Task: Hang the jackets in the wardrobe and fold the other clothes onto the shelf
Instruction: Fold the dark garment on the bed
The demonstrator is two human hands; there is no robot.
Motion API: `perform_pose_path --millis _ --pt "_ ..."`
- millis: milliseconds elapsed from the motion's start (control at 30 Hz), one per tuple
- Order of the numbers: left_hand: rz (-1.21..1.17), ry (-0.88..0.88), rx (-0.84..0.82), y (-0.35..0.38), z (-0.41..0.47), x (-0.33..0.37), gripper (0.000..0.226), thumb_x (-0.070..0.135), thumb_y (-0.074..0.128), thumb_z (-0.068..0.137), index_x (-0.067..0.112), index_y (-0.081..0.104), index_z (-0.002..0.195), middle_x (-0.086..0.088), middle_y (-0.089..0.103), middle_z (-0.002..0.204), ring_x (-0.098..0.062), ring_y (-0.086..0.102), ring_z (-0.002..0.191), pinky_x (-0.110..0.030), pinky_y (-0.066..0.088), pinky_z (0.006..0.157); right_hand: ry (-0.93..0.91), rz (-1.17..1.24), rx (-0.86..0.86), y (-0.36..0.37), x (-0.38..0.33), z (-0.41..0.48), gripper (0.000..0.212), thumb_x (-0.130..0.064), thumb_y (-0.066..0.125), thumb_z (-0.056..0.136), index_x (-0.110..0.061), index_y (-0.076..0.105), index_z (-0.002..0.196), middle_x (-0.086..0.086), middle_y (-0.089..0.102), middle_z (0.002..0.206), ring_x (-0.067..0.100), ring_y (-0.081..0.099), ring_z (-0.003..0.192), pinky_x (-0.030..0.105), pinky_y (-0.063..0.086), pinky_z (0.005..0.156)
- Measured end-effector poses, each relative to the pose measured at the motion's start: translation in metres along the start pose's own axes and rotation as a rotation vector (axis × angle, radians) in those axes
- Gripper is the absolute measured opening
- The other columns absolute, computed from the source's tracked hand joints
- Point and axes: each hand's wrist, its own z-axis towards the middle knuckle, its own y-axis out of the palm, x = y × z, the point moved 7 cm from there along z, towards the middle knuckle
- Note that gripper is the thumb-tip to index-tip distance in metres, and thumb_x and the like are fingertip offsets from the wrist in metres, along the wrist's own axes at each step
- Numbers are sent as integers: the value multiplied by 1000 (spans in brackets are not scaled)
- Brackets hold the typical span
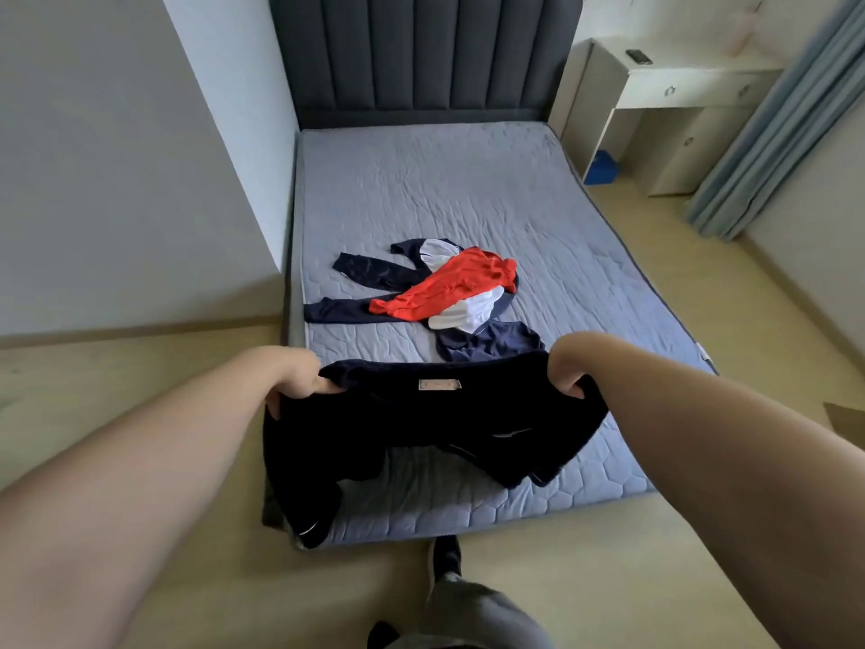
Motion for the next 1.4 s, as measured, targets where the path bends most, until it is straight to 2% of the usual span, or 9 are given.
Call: perform_pose_path --millis 100,233,367,500,667,1000,1100,1267,1400 --pt "20 -52 1 -1 0 -3 71 60 57 95 -9 58 112 -25 64 108 -42 74 73 -52 62 72 0 -39 -10 -1 -2 3 40 -7 57 38 -8 68 77 13 66 93 32 67 84 46 54 92" --pt "82 -54 117 -14 22 3 51 43 56 102 -8 60 102 -22 62 92 -43 73 77 -50 62 68 27 57 105 -18 -4 10 39 -7 52 41 -8 57 80 9 56 83 26 57 70 38 48 65" --pt "229 -79 218 -22 57 17 49 48 48 104 2 65 106 -14 68 98 -30 67 76 -22 41 40 8 197 231 -32 -13 57 42 -15 55 79 -14 59 121 6 61 113 32 63 108 42 52 88" --pt "104 -179 279 -17 124 15 51 52 52 100 4 67 107 -17 69 111 -34 66 97 -28 45 68 -31 334 287 -45 -29 129 40 -16 56 85 -12 61 124 13 61 126 38 57 119 47 53 94" --pt "-109 -339 367 -13 224 9 45 51 58 97 12 54 74 -6 58 78 -28 56 70 -34 46 66 -74 551 312 -56 -65 245 43 -14 52 89 -4 54 131 24 51 135 43 47 126 48 46 100" --pt "-130 -412 547 19 482 0 40 51 51 97 11 57 92 -14 62 96 -36 62 87 -40 53 73 -191 830 441 -12 -185 491 35 -6 50 83 -11 52 118 16 42 129 41 45 120 46 44 98" --pt "-67 -398 610 26 545 -7 46 52 53 96 9 57 112 -19 62 116 -38 59 102 -44 48 76 -228 865 516 0 -217 546 37 -13 54 84 -8 49 121 19 38 135 43 41 127 49 42 102" --pt "138 -229 687 51 606 20 81 51 54 97 14 15 157 -17 9 166 -38 22 148 -54 38 109 -269 475 678 26 -264 586 86 -16 60 79 -12 21 156 21 5 165 41 7 153 55 30 113" --pt "329 143 709 105 602 88 70 47 46 102 13 21 157 -11 9 168 -32 16 153 -52 27 118 -375 143 797 64 -295 559 79 -18 63 72 -15 36 146 17 24 157 38 32 135 56 30 103"
